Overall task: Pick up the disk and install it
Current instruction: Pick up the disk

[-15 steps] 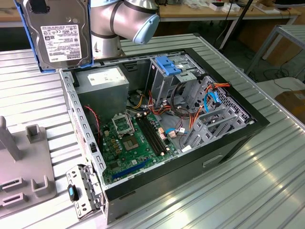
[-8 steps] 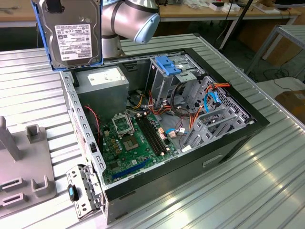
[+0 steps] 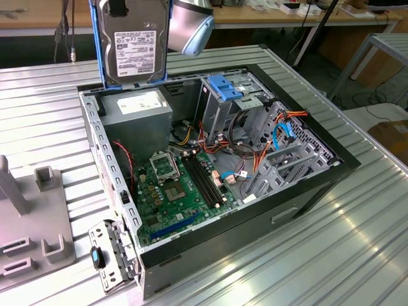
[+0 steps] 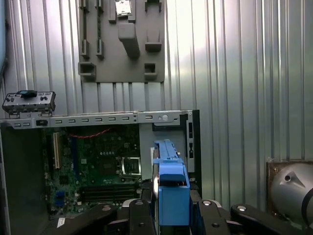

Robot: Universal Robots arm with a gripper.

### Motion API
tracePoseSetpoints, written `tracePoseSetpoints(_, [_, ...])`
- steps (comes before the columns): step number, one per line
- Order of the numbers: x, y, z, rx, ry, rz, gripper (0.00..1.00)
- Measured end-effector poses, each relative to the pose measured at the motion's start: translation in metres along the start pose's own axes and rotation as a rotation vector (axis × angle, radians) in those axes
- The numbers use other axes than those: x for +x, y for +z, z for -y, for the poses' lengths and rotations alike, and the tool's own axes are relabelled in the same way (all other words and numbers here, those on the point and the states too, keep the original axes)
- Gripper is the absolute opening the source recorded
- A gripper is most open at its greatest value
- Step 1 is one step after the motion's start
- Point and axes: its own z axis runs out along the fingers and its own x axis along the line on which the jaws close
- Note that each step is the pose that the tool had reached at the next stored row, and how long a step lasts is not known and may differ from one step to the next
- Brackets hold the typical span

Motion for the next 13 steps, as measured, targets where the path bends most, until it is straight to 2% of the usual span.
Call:
tracePoseSetpoints(1, [-0.0003,0.0002,0.0062,0.0001,0.000,0.0001,0.37])
tracePoseSetpoints(3, [-0.0013,0.0007,0.0233,0.0000,0.000,0.0000,0.37])
tracePoseSetpoints(4, [-0.0016,0.0009,0.0281,0.0000,0.000,0.0000,0.37])
tracePoseSetpoints(5, [-0.0016,0.0009,0.0299,-0.0001,0.000,-0.0001,0.37])
tracePoseSetpoints(13, [-0.0017,0.0009,0.0303,0.0000,0.000,0.0000,0.37])
